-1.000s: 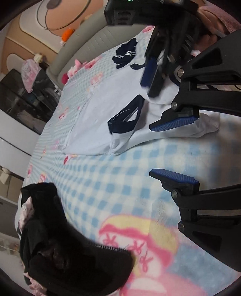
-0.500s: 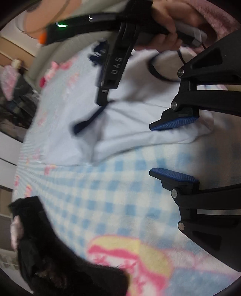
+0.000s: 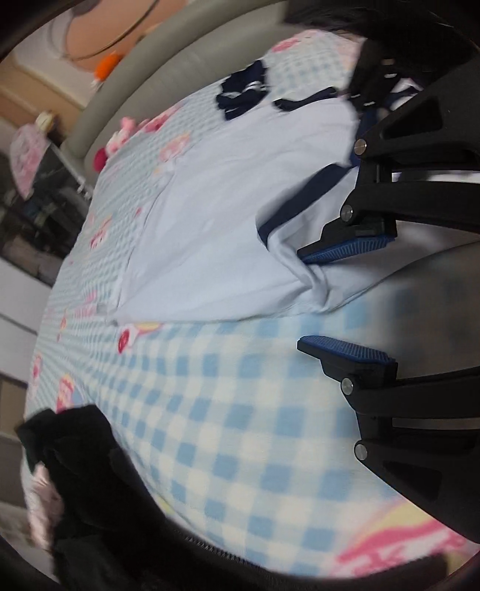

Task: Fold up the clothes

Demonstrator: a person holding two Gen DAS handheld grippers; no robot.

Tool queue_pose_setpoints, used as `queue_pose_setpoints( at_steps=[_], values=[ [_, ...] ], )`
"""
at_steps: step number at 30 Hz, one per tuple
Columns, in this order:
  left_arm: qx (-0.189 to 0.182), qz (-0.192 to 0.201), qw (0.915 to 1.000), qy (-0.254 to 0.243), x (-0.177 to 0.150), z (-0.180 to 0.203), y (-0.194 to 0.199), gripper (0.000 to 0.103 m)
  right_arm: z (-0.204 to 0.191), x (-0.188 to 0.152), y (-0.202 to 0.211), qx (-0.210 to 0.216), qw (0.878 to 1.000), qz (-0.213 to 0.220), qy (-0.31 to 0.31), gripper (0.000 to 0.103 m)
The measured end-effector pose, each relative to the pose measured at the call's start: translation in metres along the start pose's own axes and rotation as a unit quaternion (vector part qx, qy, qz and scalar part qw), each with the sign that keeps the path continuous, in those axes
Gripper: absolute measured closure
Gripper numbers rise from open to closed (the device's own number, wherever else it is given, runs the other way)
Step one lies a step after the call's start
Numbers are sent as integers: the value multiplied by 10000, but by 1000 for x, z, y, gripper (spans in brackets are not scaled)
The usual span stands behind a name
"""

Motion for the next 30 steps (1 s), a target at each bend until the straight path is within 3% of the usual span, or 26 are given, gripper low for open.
queue_pose_setpoints(
  at_steps=[3,5,9,11,13,16,19,22,24,27,30],
  values=[
    [183,-18,9998,0,0,-2,-7,59,-6,-5,5,-62,9997,-47,248,52],
    [-35,60,10000,4,-3,1,2,59,-3,-3,11,-14,9997,38,250,52],
    [-487,220,9986,44,-11,-4,28,59,22,12,25,55,9979,535,-370,52],
    [-297,170,9994,-93,-17,-2,24,59,29,20,20,70,9968,577,-552,52],
    [27,59,9996,-279,-21,0,15,59,30,26,2,-47,9983,332,-481,52],
    [481,-42,9977,-486,-24,4,7,58,27,26,-10,-563,9983,9,-144,53],
    [342,119,9983,-463,-23,6,22,59,34,19,3,-992,9947,-68,-279,53],
    [-132,52,9990,-434,-30,11,36,59,38,7,25,-516,9973,219,-472,52],
    [-129,34,9988,-470,-40,17,42,59,34,-3,35,-368,9978,270,-474,52],
    [69,40,9984,-552,-58,24,50,59,27,-17,50,-145,9982,347,-477,52],
    [517,59,9969,-598,-80,25,55,59,33,-41,58,-275,9980,244,-514,52]
  ],
)
Point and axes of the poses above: each gripper's, at about its wrist camera, not at the fingertips, and y roughly against the way its jaws point, z to its right, x to its top, the point moved 2 cm from there along -y, roughly the way its jaws point, and after that the axes turned 12 degrees about y, right-handed, at the moved point
